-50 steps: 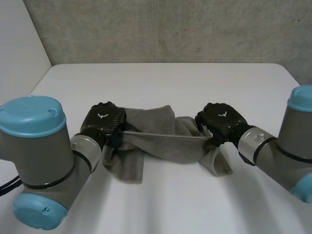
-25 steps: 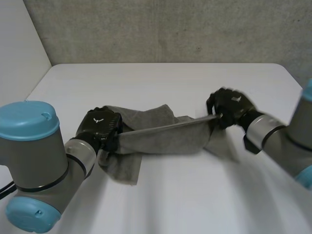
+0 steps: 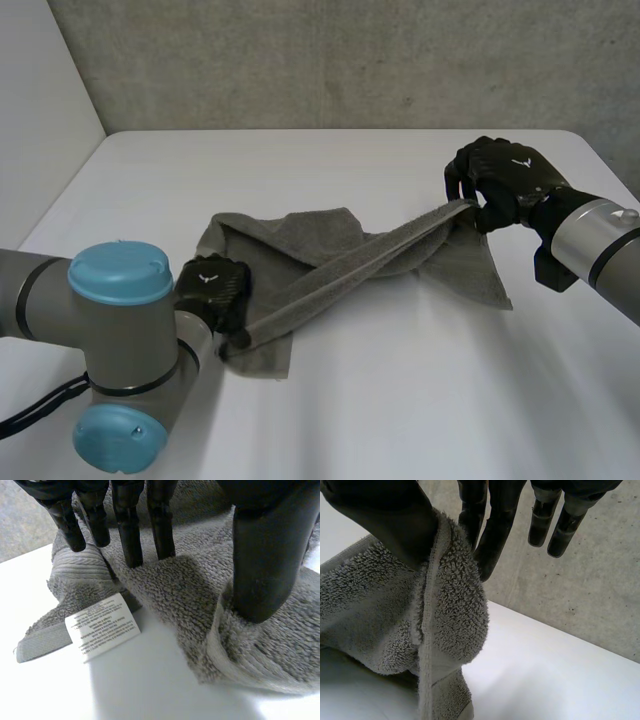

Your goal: Fold the towel.

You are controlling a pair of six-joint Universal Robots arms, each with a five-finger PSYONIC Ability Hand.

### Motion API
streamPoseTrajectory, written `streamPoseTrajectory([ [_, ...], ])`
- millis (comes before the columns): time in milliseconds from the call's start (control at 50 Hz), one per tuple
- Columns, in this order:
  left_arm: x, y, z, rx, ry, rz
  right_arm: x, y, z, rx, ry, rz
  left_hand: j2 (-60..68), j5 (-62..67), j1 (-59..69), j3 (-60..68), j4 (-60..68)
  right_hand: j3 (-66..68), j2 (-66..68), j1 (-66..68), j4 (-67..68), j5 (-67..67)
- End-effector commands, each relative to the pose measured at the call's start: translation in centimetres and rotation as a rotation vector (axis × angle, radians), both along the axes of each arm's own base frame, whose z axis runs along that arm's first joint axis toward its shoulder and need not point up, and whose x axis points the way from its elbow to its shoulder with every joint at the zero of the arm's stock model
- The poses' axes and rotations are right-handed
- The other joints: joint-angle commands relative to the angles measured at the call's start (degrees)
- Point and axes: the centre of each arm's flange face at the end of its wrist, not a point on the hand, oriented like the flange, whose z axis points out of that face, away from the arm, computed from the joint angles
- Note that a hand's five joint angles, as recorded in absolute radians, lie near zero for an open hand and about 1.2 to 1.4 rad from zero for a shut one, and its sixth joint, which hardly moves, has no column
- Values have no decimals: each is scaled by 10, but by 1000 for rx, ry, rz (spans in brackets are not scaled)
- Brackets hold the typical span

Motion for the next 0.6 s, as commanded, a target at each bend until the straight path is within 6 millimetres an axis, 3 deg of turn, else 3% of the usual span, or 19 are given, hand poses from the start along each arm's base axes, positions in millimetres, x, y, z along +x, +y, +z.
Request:
streamPoseTrajectory([
  [20, 3, 20, 9, 8, 2, -29, -1, -2, 0, -7, 4, 1, -8, 17, -11, -30, -34, -25, 33, 39, -44, 44],
  [120, 8, 30, 18, -2, 12, -35, -1, -3, -1, -8, 8, 0, -7, 19, -9, -30, -34, -25, 33, 39, -44, 44],
  [240, 11, 36, 13, 12, 4, -39, -1, -4, -1, -10, 8, -1, 10, 35, 8, -30, -34, -25, 33, 39, -44, 44],
  [300, 9, 36, 11, 16, 1, -42, -1, -4, -1, -9, 7, -1, 84, 109, 82, -30, -34, -25, 33, 39, -44, 44],
  [340, 8, 32, 5, 24, -6, -40, -1, -4, -1, -10, 8, -1, 226, 252, 224, -30, -34, -25, 33, 39, -44, 44],
  [480, 1, 17, -4, 24, -10, -34, -5, -6, 0, -9, 7, -15, 480, 506, 478, -30, -34, -25, 33, 39, -44, 44],
  [600, 2, 11, 3, 4, 4, -21, -8, -2, 3, 21, 16, -11, 481, 506, 478, -30, -34, -25, 33, 39, -44, 44],
])
